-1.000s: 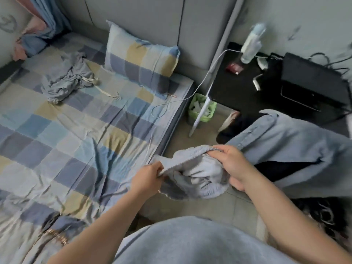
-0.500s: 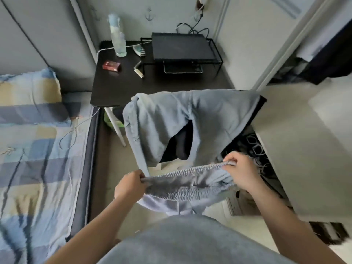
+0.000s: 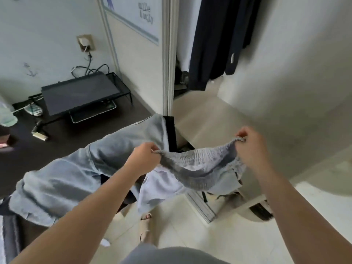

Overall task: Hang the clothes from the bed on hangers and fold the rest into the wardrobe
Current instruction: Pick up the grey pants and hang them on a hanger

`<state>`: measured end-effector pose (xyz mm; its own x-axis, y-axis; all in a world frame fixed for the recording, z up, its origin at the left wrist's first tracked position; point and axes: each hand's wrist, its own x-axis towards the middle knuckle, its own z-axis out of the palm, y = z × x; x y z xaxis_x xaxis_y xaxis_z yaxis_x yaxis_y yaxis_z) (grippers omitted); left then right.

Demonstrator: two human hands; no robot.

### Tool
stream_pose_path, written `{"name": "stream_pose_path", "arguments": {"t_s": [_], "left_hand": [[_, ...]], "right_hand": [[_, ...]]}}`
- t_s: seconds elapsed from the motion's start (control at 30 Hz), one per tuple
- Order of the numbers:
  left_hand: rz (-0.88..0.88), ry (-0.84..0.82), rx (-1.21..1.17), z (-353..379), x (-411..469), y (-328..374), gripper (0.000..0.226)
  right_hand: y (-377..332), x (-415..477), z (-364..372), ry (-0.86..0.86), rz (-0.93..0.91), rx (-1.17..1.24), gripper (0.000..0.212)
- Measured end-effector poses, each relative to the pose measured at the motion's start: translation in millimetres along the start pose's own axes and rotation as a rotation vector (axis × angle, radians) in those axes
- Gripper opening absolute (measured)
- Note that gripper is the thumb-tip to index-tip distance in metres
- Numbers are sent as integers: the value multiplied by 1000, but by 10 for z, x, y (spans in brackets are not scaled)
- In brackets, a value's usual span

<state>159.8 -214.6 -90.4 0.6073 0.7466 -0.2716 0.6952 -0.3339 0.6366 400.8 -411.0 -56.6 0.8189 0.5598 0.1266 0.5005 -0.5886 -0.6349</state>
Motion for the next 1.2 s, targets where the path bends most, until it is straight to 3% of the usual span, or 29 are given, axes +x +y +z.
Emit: {"name": "stream_pose_path", "arguments": {"t_s": [0.47,0.8,0.97,1.1,1.2], "left_hand": [[759,142,-176,-1479,1390,2884,17],[1207,269,-181,-2773,1539,4957,17],[1291,389,-128,-3249,1559,5841,21],[1306,455,-218,-3423,1550,6366,21],[1327,487,-253,-3459,1482,6660,19]], "right_hand": [[-1374,1428,-1516,559,-138,239,29],[-2539,2240,-3260,844,-199,-157,25],[-3041,2444,-4076,808,-131,-457,18],[-3298,2488,-4475,744,-55,-676,17],[-3343,2461,-4750,800,43,-849,22]]}}
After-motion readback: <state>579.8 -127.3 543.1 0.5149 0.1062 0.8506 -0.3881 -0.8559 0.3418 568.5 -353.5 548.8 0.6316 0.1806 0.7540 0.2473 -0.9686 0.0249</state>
